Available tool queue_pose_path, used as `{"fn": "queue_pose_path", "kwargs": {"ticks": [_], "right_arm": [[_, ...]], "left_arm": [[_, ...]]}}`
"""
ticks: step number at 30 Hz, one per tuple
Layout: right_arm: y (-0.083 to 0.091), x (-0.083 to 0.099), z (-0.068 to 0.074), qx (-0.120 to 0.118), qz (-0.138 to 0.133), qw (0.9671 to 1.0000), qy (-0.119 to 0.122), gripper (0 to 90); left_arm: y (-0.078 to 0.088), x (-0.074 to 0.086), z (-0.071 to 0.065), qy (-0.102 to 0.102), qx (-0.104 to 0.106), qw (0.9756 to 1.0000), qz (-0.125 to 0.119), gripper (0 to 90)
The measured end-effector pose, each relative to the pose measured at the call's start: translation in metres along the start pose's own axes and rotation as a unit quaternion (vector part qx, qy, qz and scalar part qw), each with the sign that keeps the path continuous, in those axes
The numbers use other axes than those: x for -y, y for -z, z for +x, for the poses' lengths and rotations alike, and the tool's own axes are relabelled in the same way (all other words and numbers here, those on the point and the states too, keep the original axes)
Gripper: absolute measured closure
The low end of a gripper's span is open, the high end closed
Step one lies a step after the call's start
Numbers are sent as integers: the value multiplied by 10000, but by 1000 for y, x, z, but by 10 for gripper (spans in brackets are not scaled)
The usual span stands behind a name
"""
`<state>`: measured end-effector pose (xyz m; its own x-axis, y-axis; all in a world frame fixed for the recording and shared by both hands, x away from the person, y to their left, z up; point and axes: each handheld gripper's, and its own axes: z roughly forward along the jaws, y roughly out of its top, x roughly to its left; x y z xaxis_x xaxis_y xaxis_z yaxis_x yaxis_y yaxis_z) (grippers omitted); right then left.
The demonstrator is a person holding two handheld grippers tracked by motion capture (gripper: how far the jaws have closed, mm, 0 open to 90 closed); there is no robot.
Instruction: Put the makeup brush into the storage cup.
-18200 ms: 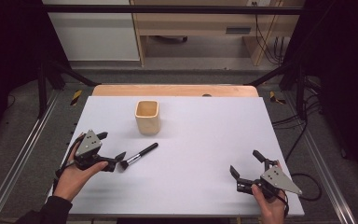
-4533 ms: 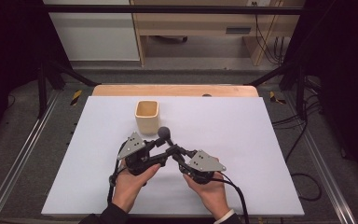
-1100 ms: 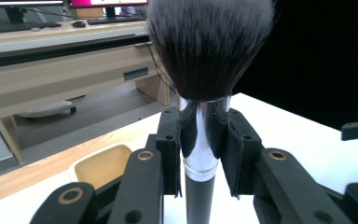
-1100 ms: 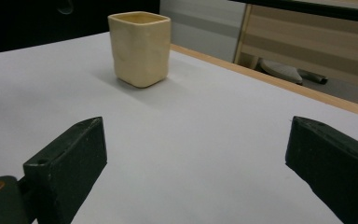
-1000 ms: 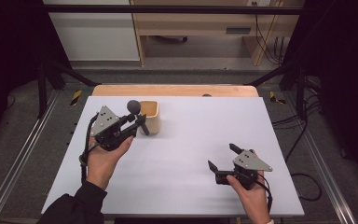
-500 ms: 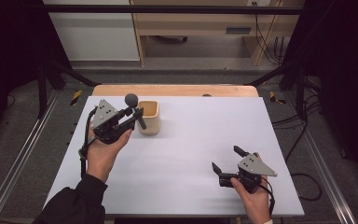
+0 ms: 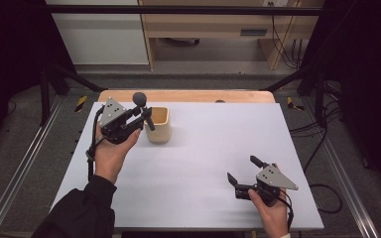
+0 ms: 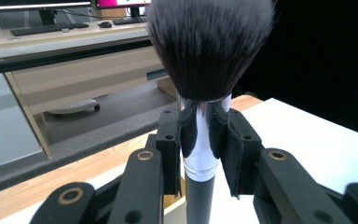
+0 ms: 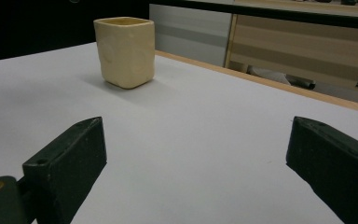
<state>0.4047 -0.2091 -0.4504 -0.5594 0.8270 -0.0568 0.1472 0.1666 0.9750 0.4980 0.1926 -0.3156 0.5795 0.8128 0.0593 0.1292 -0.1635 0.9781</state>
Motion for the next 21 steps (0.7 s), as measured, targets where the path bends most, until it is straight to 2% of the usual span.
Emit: {"fn": "queue_pose_path", "kwargs": {"ticks": [12, 21], "right_arm": [[4, 1, -1, -34, -154, 9999, -41, 55], [3, 3, -3, -34, -164, 9998, -52, 58]], "left_arm": [[-13, -2, 9, 107, -122, 9999, 48, 704], [-19, -8, 13, 94, -152, 9998, 7, 704]]}}
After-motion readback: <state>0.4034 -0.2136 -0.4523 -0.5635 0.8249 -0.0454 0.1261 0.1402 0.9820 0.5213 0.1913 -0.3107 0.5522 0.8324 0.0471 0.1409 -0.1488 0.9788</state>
